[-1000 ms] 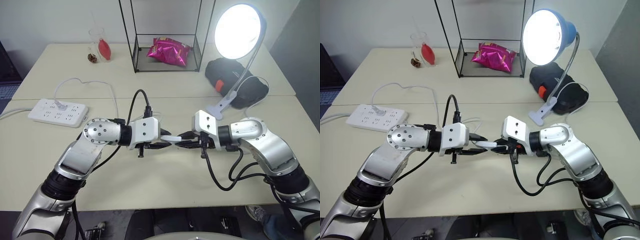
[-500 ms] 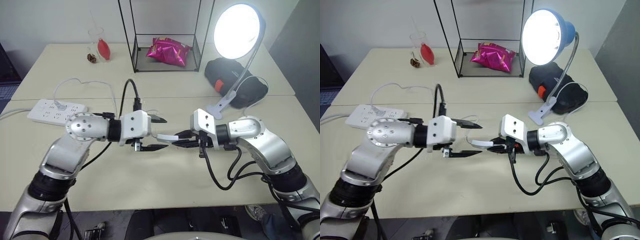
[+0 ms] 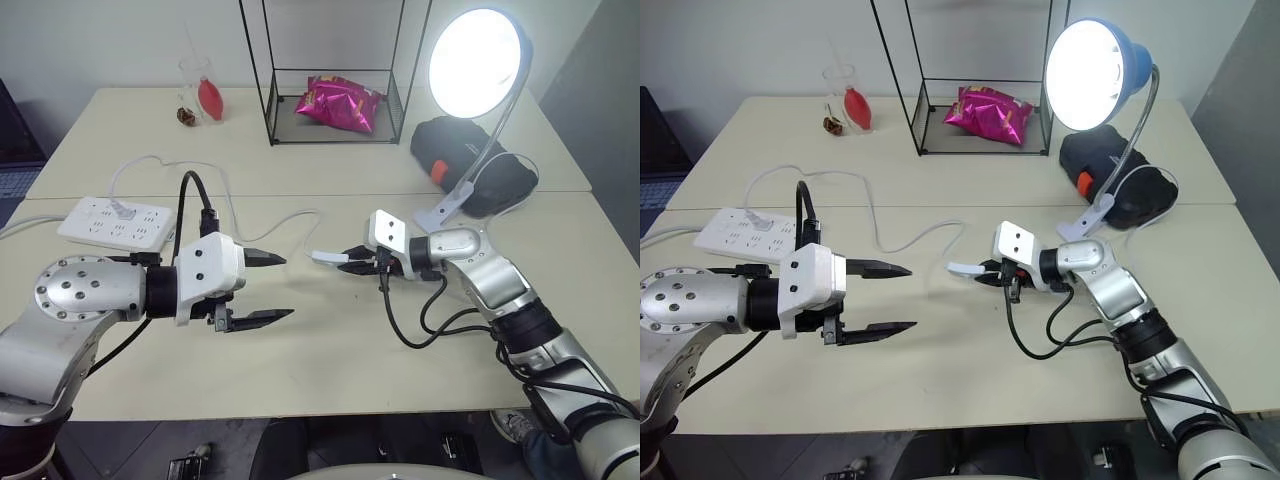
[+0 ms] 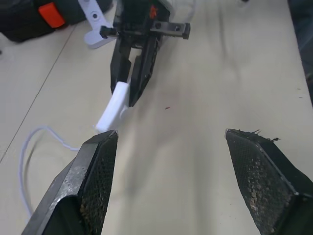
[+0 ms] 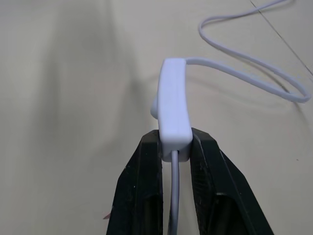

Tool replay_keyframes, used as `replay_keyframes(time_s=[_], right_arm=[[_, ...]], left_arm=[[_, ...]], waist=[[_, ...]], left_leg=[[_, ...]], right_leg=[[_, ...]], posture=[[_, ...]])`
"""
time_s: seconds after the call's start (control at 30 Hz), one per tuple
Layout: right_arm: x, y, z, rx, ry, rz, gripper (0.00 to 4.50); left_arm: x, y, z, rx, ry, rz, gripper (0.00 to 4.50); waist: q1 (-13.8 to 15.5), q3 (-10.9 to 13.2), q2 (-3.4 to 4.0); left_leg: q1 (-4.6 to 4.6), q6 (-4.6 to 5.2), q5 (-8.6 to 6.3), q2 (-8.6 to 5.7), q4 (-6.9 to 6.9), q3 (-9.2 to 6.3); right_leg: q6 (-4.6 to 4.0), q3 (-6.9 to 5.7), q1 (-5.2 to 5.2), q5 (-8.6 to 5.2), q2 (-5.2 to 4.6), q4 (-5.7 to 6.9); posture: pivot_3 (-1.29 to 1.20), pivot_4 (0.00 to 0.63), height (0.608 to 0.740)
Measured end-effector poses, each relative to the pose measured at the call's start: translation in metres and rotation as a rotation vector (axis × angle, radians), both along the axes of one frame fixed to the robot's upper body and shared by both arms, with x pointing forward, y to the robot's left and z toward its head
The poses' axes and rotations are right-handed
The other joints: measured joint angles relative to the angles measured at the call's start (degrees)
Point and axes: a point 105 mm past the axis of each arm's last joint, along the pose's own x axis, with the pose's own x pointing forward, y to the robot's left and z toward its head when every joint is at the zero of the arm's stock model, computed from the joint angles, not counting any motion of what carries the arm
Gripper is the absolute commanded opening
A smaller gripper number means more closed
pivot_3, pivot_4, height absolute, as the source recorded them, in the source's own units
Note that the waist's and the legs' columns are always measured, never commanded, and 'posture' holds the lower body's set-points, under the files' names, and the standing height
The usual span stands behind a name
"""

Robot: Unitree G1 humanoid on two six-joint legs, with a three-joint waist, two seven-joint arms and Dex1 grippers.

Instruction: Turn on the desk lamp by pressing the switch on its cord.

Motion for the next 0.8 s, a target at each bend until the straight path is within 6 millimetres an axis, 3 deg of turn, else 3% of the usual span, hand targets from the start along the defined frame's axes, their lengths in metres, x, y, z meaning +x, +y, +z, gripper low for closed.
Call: replay_keyframes(time_s=[0.13,0.2,0.5,0.7,0.8], right_arm=[[0.007,-0.001,-0.015,-0.012,0.017,-0.011,0.41],[0.008,-0.002,-0.020,-0.017,0.019,-0.013,1.12],[0.013,-0.003,-0.018,-0.001,-0.005,-0.010,3.13],[0.017,-0.034,0.007,0.020,-0.065,-0.078,4.44],[0.005,-0.047,0.019,0.034,-0.063,-0.074,4.44]], left_arm=[[-0.002,-0.004,-0.001,-0.025,0.001,0.010,3.64],[-0.002,-0.003,-0.002,-0.029,0.007,0.025,3.64],[0.003,0.000,0.000,-0.108,-0.004,0.105,3.64],[0.008,0.027,-0.015,-0.045,0.034,0.240,3.64],[0.006,0.038,-0.020,-0.016,0.047,0.284,3.64]], waist=[[0.01,0.00,0.00],[-0.04,0.00,0.00],[-0.06,0.00,0.00],[0.04,0.01,0.01],[0.04,0.00,0.01]], left_leg=[[-0.01,0.00,0.00,0.00,-0.01,0.01],[0.00,0.00,0.00,0.00,-0.01,0.01],[0.01,0.00,0.00,0.01,0.00,0.00],[-0.07,0.00,0.00,0.05,-0.05,-0.03],[-0.10,0.00,0.00,0.07,-0.07,-0.02]], right_leg=[[0.00,0.00,-0.02,0.00,-0.01,0.00],[0.00,0.01,-0.04,0.00,-0.01,0.03],[0.00,0.01,-0.08,0.00,0.00,0.14],[-0.01,0.04,-0.19,0.00,-0.05,0.12],[-0.01,0.04,-0.22,-0.01,-0.10,0.11]], posture=[[0.00,0.150,0.740],[0.00,0.150,0.740],[0.00,0.150,0.740],[0.00,0.150,0.740],[0.00,0.150,0.740]])
